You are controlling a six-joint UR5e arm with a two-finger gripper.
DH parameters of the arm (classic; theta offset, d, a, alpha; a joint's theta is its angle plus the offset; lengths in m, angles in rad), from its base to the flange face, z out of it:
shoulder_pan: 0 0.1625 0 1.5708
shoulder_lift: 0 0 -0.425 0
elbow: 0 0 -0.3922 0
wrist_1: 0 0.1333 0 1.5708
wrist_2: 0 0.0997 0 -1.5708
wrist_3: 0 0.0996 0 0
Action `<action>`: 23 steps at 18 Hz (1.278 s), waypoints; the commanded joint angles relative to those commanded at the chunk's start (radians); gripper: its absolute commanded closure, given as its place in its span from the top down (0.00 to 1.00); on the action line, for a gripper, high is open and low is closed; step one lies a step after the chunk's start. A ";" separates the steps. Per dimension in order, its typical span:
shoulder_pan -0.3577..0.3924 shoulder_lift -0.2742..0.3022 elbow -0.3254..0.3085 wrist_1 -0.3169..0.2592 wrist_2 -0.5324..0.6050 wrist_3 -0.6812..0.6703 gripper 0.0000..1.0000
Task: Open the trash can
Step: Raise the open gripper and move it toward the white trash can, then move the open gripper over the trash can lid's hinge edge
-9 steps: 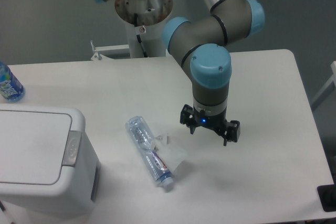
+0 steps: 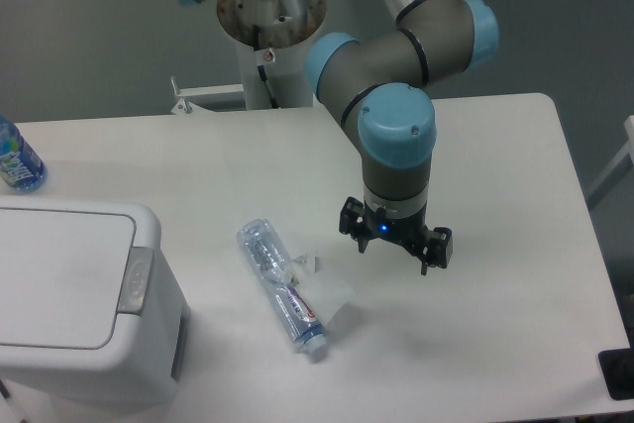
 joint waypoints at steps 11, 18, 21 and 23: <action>-0.023 0.110 -0.011 0.000 -0.172 -0.179 1.00; -0.029 0.121 0.089 0.002 -0.363 -0.484 1.00; -0.031 0.135 0.123 0.002 -0.437 -0.606 1.00; -0.032 0.161 0.124 0.003 -0.477 -0.624 1.00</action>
